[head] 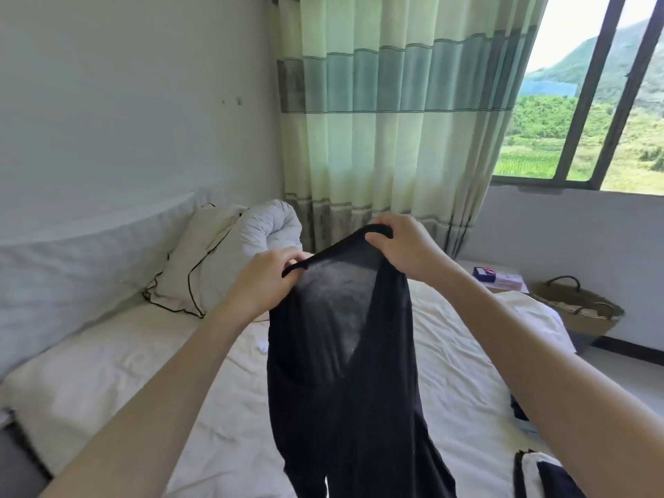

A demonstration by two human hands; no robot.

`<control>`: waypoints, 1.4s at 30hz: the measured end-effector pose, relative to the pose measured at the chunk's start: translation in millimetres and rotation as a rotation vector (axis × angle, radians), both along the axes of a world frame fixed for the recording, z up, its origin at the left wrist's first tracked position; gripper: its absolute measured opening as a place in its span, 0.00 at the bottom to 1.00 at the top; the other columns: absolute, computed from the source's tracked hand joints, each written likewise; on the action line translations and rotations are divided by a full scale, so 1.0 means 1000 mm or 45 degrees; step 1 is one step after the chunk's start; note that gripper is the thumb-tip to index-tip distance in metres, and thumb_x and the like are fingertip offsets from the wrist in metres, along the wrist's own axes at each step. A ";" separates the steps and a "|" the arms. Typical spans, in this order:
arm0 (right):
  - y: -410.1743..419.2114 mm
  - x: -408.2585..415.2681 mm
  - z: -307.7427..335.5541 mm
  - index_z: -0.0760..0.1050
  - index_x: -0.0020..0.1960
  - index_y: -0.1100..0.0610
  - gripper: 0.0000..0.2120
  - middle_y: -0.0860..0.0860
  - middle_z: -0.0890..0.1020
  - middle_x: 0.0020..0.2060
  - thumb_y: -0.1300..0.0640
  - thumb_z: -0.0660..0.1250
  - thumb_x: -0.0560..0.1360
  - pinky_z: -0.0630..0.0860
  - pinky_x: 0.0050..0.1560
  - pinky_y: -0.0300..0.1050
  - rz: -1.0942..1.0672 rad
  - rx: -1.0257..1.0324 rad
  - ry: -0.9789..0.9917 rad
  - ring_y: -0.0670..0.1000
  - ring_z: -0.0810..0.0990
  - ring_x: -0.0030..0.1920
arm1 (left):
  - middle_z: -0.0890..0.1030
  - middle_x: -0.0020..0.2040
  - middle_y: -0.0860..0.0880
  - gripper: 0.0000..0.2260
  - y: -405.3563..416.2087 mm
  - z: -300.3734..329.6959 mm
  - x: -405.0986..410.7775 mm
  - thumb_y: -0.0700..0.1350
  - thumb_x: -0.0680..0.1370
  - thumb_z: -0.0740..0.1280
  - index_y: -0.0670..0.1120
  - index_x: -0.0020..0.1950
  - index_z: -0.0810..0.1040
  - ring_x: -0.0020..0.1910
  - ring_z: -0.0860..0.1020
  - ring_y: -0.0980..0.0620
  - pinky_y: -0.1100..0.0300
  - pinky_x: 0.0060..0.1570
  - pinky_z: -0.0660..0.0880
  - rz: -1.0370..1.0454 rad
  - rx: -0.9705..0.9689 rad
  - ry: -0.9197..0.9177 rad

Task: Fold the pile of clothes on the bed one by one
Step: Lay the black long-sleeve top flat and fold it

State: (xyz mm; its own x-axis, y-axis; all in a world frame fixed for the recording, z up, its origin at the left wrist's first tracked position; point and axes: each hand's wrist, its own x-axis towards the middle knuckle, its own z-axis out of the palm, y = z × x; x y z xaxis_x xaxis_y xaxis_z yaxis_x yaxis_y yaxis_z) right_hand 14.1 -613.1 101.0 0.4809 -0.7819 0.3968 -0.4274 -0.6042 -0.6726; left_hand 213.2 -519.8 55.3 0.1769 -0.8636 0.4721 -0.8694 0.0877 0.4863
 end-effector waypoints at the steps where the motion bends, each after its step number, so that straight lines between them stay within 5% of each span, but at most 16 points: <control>1: 0.003 0.004 0.004 0.76 0.51 0.54 0.05 0.48 0.77 0.43 0.57 0.62 0.79 0.67 0.38 0.37 -0.021 -0.034 -0.008 0.50 0.75 0.46 | 0.79 0.38 0.61 0.05 0.008 0.002 0.009 0.45 0.77 0.66 0.54 0.46 0.80 0.36 0.74 0.65 0.73 0.35 0.65 0.056 0.017 -0.009; 9: 0.001 0.014 0.005 0.80 0.52 0.56 0.07 0.53 0.81 0.52 0.61 0.66 0.76 0.68 0.51 0.42 -0.196 -0.173 0.043 0.53 0.76 0.54 | 0.79 0.36 0.50 0.03 0.080 0.022 0.074 0.45 0.74 0.72 0.48 0.41 0.80 0.36 0.74 0.53 0.64 0.35 0.68 0.140 0.262 0.202; 13: 0.006 0.036 -0.005 0.80 0.48 0.55 0.07 0.52 0.81 0.49 0.62 0.65 0.76 0.65 0.48 0.41 -0.166 -0.196 0.119 0.51 0.74 0.50 | 0.78 0.38 0.50 0.04 0.104 0.035 0.091 0.40 0.75 0.70 0.49 0.44 0.79 0.38 0.73 0.54 0.72 0.32 0.68 0.060 0.339 0.342; 20: 0.005 0.050 -0.020 0.78 0.45 0.56 0.06 0.51 0.75 0.43 0.64 0.64 0.74 0.66 0.46 0.42 -0.114 -0.263 0.502 0.56 0.75 0.51 | 0.79 0.46 0.46 0.07 0.110 0.034 0.121 0.35 0.74 0.66 0.44 0.49 0.80 0.43 0.74 0.50 0.63 0.39 0.68 0.421 0.242 0.036; 24: 0.008 0.057 -0.017 0.77 0.41 0.52 0.04 0.48 0.79 0.38 0.59 0.69 0.73 0.65 0.44 0.41 -0.156 -0.156 0.076 0.51 0.75 0.45 | 0.79 0.48 0.46 0.07 0.119 0.036 0.136 0.34 0.73 0.66 0.45 0.45 0.80 0.45 0.76 0.49 0.61 0.46 0.68 0.525 -0.031 0.014; 26: 0.010 0.064 -0.024 0.75 0.41 0.51 0.05 0.47 0.79 0.38 0.59 0.69 0.73 0.67 0.42 0.41 -0.151 -0.073 -0.134 0.50 0.75 0.44 | 0.79 0.46 0.47 0.08 0.124 0.027 0.135 0.32 0.73 0.65 0.45 0.45 0.79 0.45 0.77 0.49 0.60 0.48 0.70 0.490 -0.198 0.184; 29: 0.012 0.068 -0.038 0.75 0.41 0.53 0.05 0.49 0.78 0.39 0.60 0.68 0.75 0.70 0.45 0.42 -0.081 0.184 -0.121 0.51 0.75 0.45 | 0.79 0.45 0.46 0.10 0.129 0.010 0.128 0.32 0.77 0.61 0.44 0.45 0.78 0.46 0.76 0.50 0.61 0.46 0.71 0.307 0.070 0.517; 34: 0.013 0.056 -0.040 0.75 0.39 0.54 0.06 0.49 0.78 0.36 0.61 0.68 0.74 0.70 0.40 0.41 -0.023 0.364 -0.306 0.49 0.75 0.39 | 0.79 0.43 0.47 0.04 0.141 0.009 0.138 0.40 0.79 0.64 0.44 0.49 0.78 0.42 0.76 0.53 0.62 0.45 0.70 0.141 0.184 0.696; 37: 0.023 0.054 -0.038 0.75 0.39 0.56 0.06 0.52 0.77 0.34 0.60 0.67 0.75 0.69 0.37 0.40 0.109 0.492 -0.370 0.49 0.75 0.36 | 0.80 0.41 0.50 0.05 0.150 0.012 0.139 0.44 0.75 0.68 0.45 0.50 0.79 0.41 0.78 0.55 0.65 0.46 0.72 0.007 0.231 0.699; 42: 0.027 0.033 -0.038 0.76 0.39 0.59 0.06 0.57 0.77 0.36 0.59 0.69 0.74 0.69 0.45 0.46 0.189 0.507 -0.156 0.53 0.75 0.39 | 0.83 0.52 0.52 0.13 0.160 0.007 0.139 0.35 0.76 0.67 0.48 0.57 0.79 0.52 0.80 0.59 0.69 0.51 0.74 -0.093 0.427 0.573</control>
